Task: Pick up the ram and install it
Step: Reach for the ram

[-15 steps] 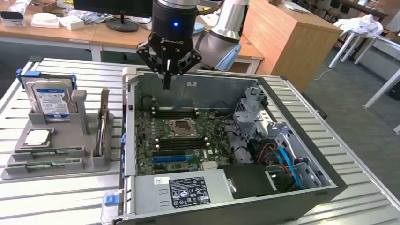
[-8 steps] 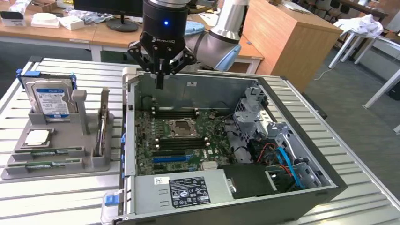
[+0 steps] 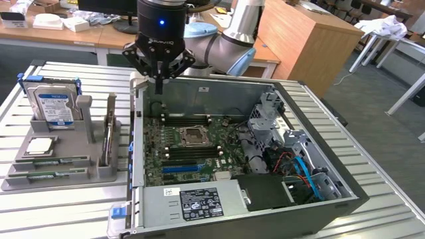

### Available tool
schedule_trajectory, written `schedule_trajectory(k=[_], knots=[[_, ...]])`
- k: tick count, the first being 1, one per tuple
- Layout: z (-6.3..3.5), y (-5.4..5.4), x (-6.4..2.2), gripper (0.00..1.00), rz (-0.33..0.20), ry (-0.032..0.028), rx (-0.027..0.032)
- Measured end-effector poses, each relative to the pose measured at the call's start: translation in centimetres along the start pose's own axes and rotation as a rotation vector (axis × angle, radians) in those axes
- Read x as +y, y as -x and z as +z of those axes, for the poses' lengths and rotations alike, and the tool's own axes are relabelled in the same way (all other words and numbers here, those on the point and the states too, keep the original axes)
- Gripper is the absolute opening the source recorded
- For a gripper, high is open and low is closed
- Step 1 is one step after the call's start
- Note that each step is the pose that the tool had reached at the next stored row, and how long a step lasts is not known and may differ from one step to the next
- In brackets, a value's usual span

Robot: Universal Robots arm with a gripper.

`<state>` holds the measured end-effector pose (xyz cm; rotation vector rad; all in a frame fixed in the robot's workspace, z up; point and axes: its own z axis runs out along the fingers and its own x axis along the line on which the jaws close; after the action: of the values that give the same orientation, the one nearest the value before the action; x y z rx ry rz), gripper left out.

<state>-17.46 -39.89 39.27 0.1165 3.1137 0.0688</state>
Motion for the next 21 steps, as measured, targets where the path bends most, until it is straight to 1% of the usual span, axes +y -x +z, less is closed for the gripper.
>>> schedule_trajectory(k=[10, 21], knots=[[-0.03, -2.4, -0.18, 0.1, 0.0, 0.0, 0.0], [-0.05, -5.5, -0.42, 0.1, 0.0, 0.0, 0.0]])
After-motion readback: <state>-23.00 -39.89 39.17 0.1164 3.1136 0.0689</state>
